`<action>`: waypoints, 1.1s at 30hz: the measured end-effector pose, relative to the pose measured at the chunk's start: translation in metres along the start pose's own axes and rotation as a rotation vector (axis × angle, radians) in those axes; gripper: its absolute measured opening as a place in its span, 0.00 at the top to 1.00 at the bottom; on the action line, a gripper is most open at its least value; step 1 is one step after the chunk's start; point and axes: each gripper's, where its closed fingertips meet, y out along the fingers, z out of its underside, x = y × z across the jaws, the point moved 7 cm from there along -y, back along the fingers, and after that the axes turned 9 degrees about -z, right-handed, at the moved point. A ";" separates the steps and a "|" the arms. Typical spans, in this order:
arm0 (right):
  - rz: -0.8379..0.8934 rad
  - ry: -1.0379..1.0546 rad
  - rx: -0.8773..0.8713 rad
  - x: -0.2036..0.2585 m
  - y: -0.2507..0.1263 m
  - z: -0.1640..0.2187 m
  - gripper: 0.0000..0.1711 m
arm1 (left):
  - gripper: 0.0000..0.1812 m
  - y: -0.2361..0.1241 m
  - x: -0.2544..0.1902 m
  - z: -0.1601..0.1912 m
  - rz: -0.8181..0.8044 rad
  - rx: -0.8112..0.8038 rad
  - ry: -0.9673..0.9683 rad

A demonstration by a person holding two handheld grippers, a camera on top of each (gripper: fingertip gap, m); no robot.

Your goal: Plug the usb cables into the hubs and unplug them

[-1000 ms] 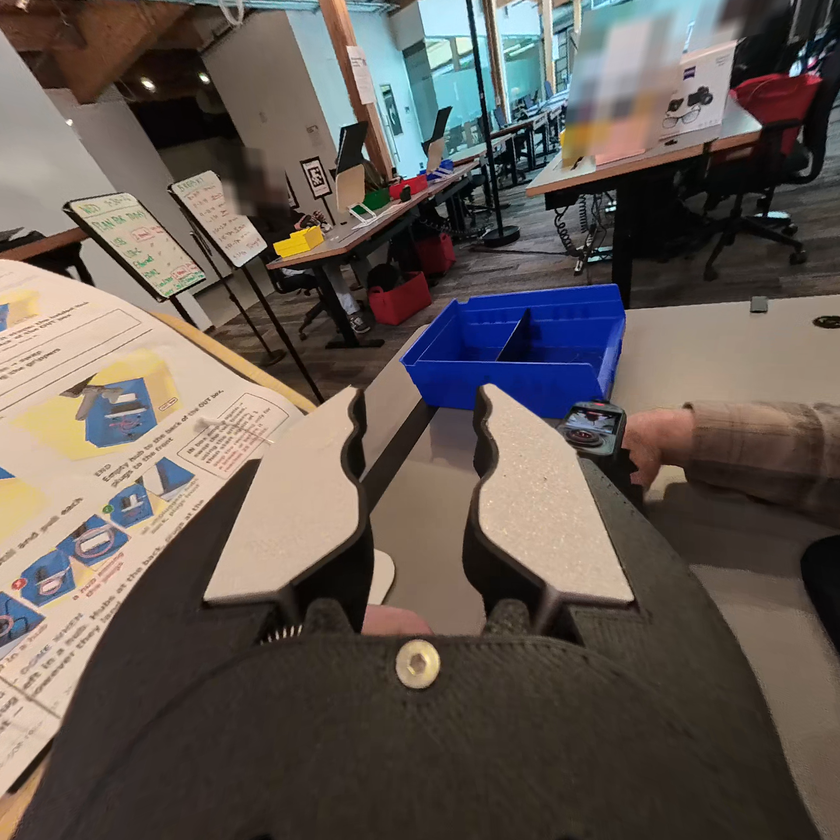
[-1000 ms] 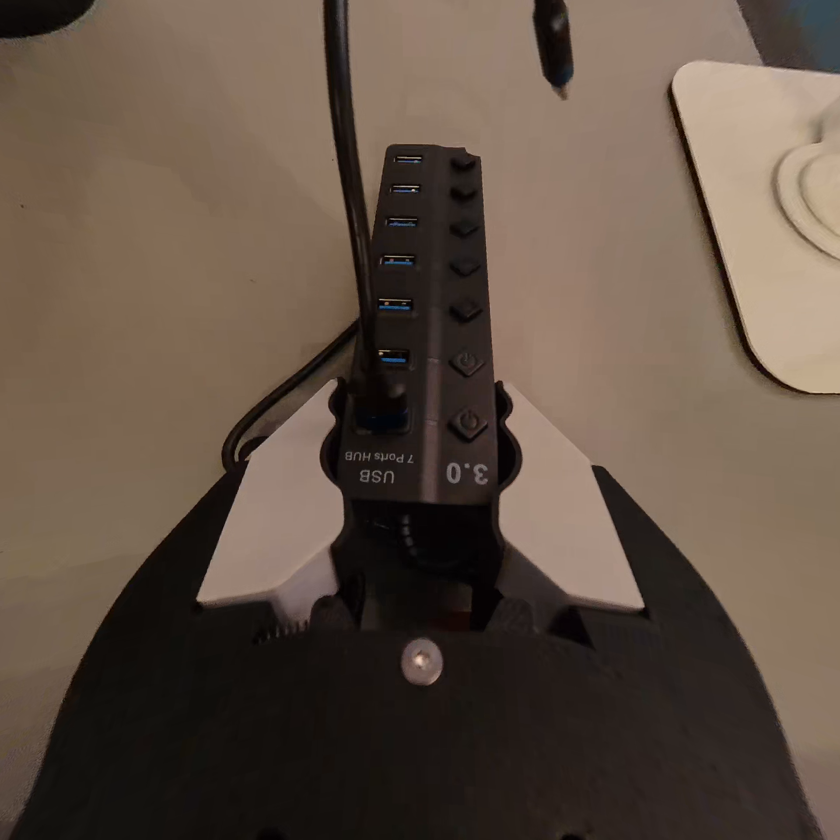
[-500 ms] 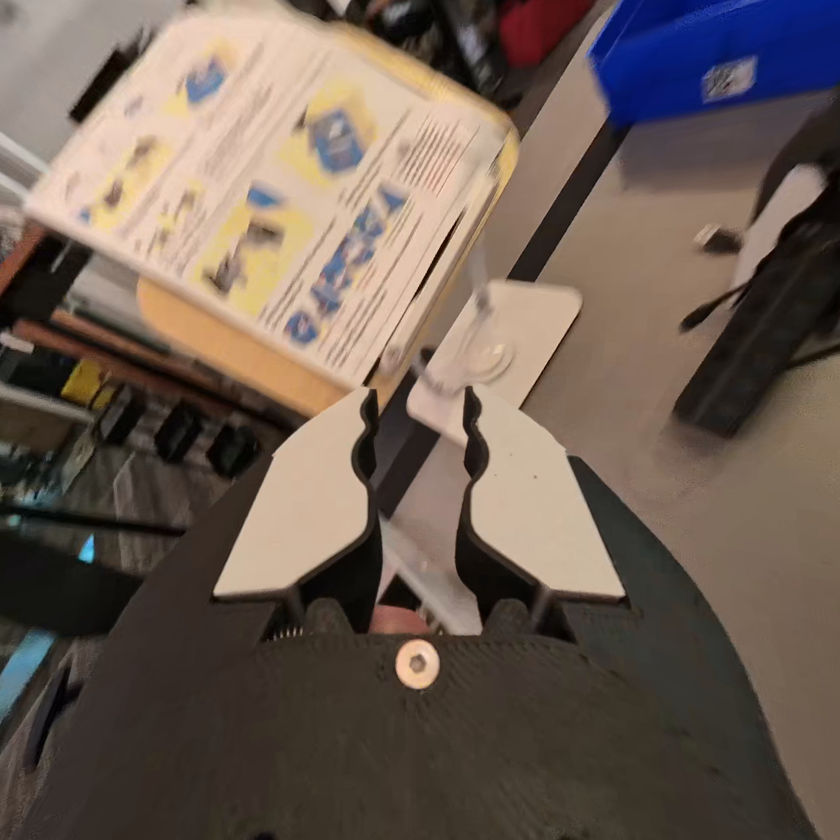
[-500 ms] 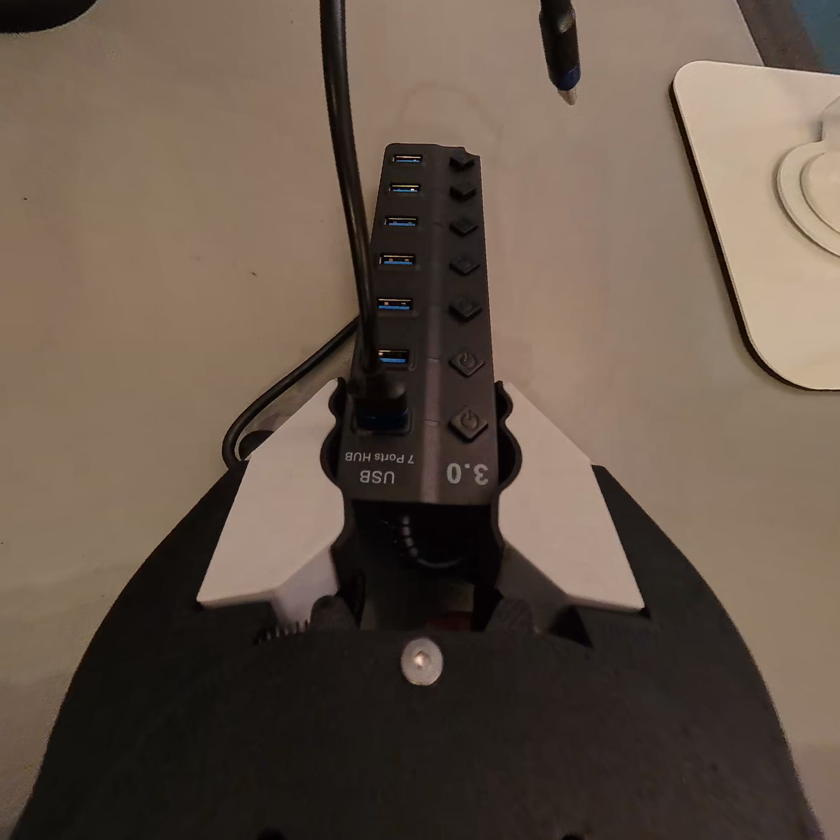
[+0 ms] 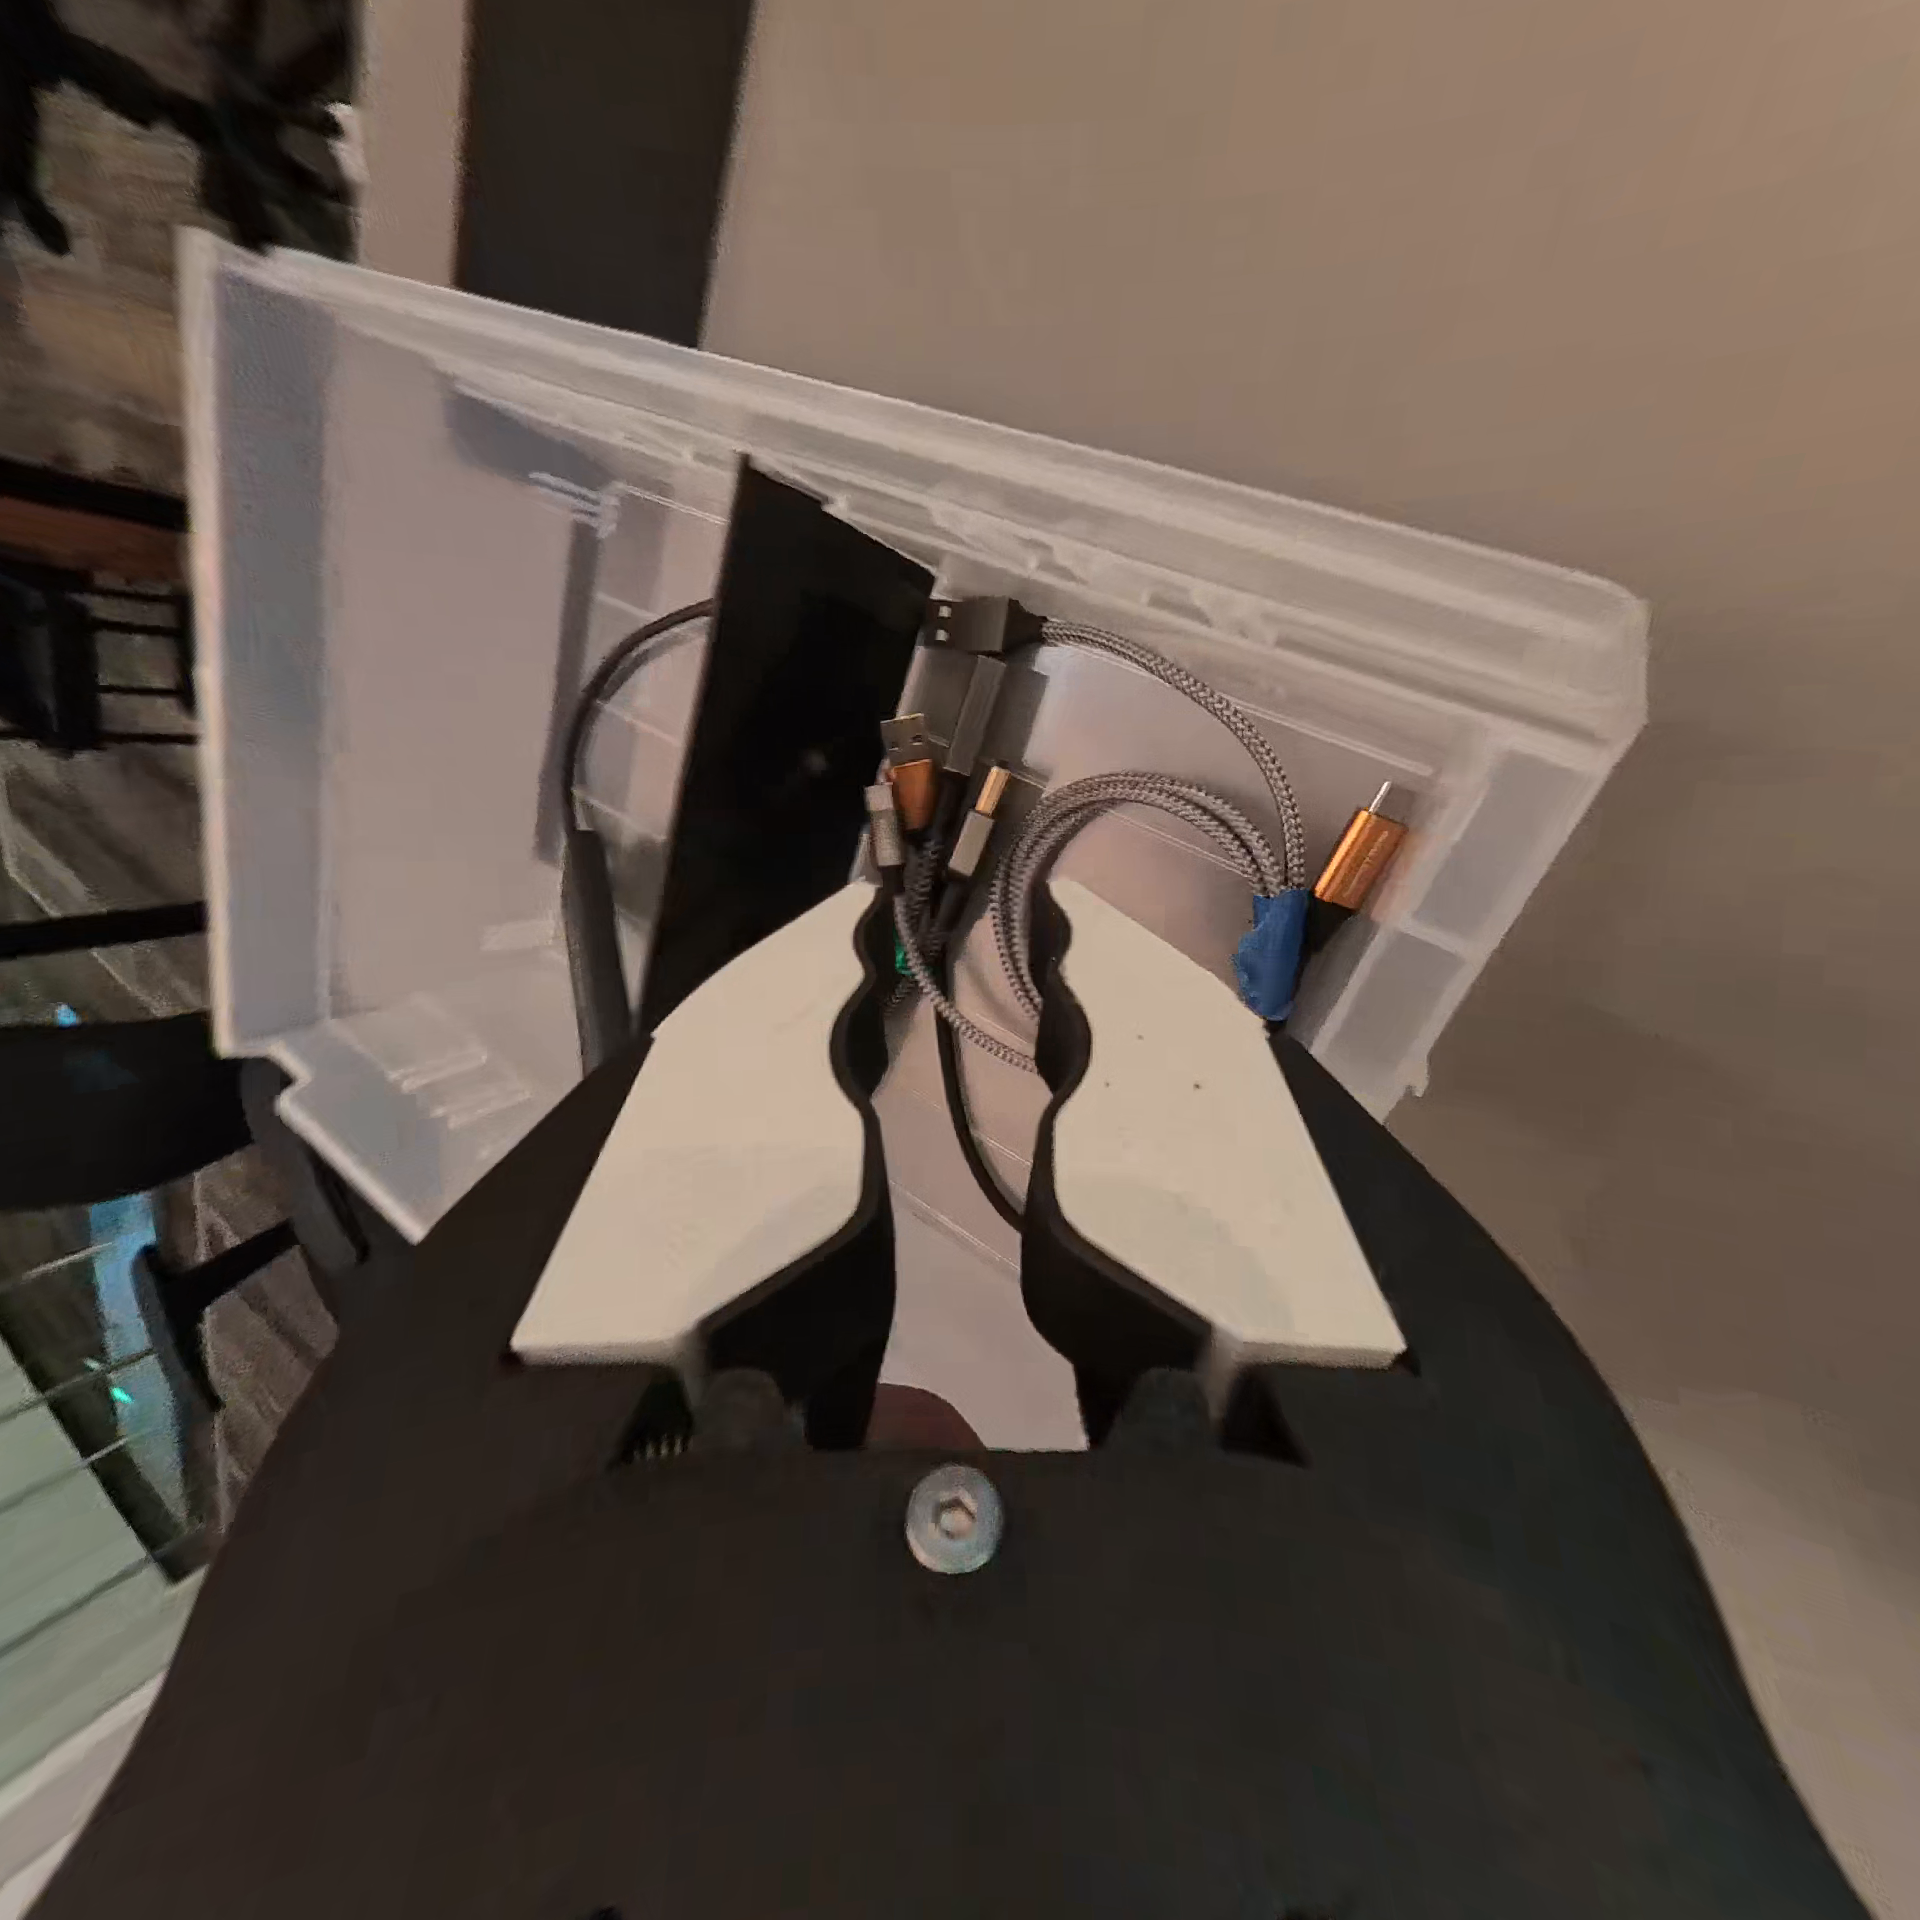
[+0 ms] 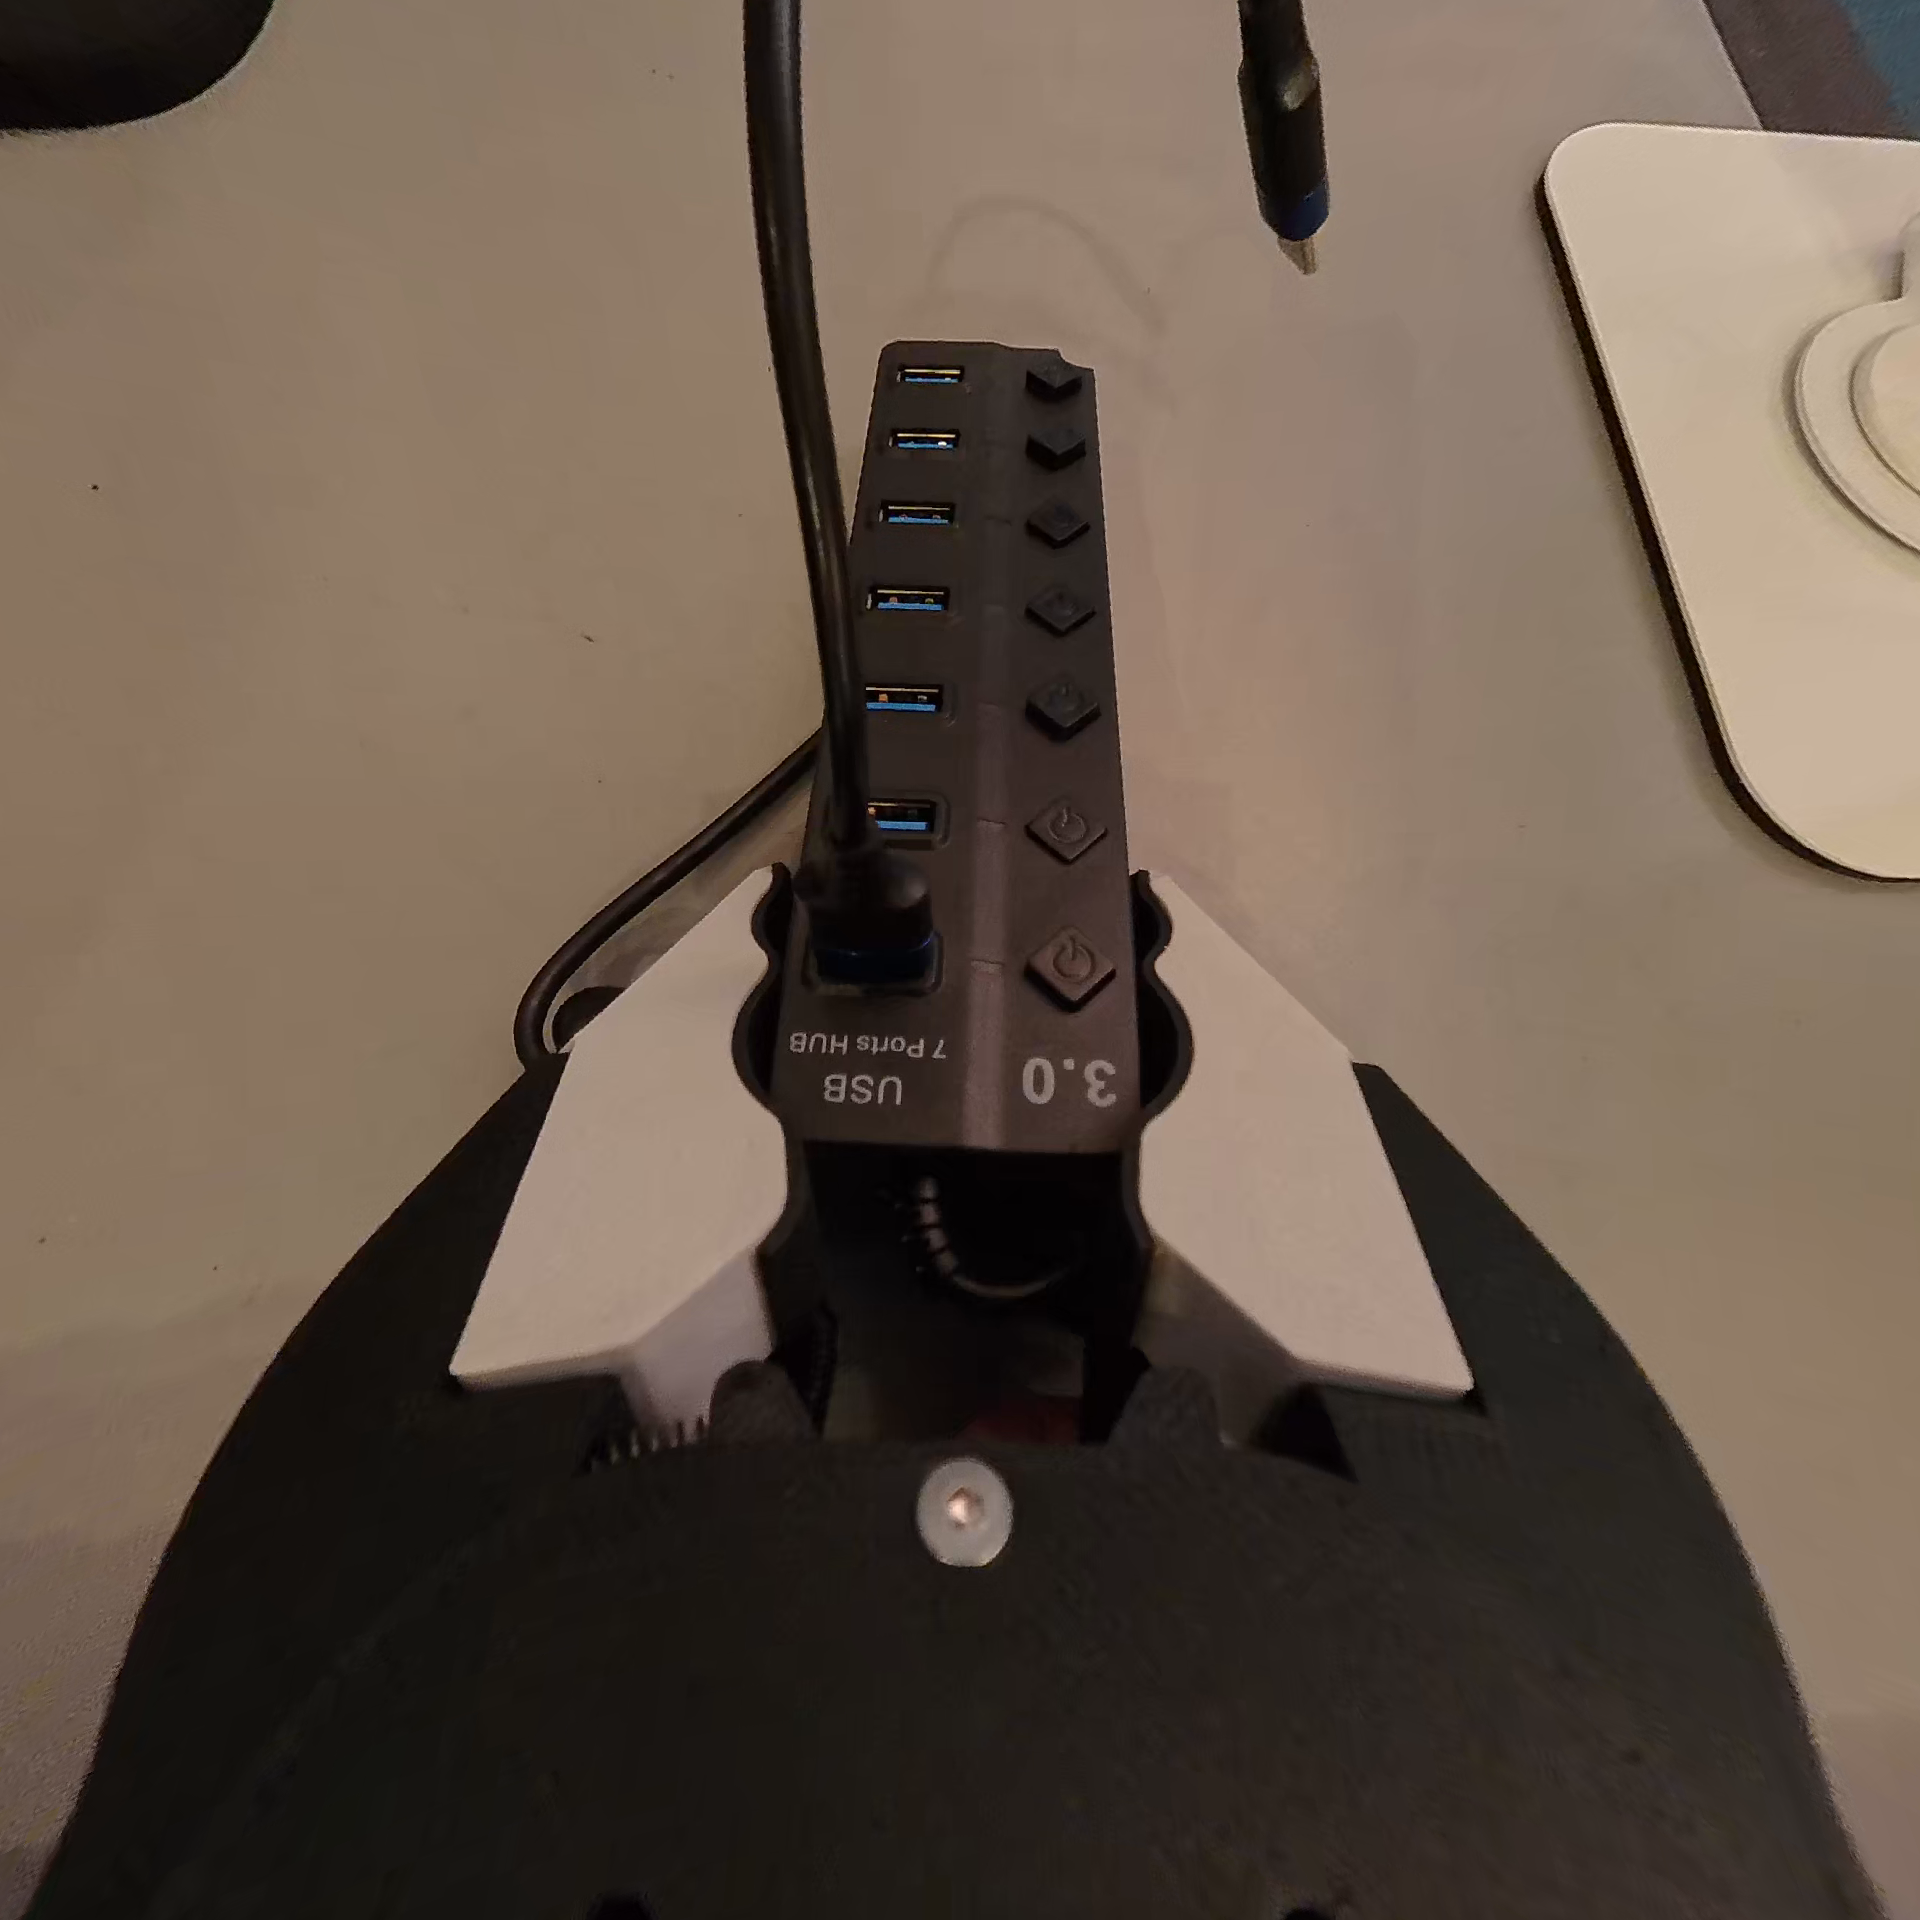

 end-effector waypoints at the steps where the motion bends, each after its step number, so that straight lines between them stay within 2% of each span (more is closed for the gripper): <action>1: -0.002 0.002 -0.001 0.000 0.000 0.000 0.63 | 0.85 0.007 -0.002 0.000 0.034 0.023 0.022; 8: -0.013 0.010 -0.010 0.000 -0.001 0.000 0.63 | 0.93 0.052 -0.002 0.003 0.159 0.117 0.119; 12: -0.015 0.011 -0.012 -0.001 -0.001 0.000 0.63 | 0.91 0.066 -0.005 0.006 0.175 0.149 0.154; 16: -0.017 0.013 -0.014 -0.001 -0.001 0.000 0.63 | 0.93 0.070 0.000 0.005 0.178 0.142 0.136; 24: -0.020 0.016 -0.016 -0.001 -0.001 0.000 0.63 | 0.89 0.072 0.000 0.006 0.195 0.135 0.118; 26: -0.021 0.017 -0.016 -0.001 -0.001 0.000 0.63 | 0.94 0.074 0.002 0.006 0.171 0.136 0.124; 33: -0.023 0.019 -0.019 -0.001 -0.001 0.000 0.63 | 0.96 0.067 0.003 0.007 0.182 0.121 0.103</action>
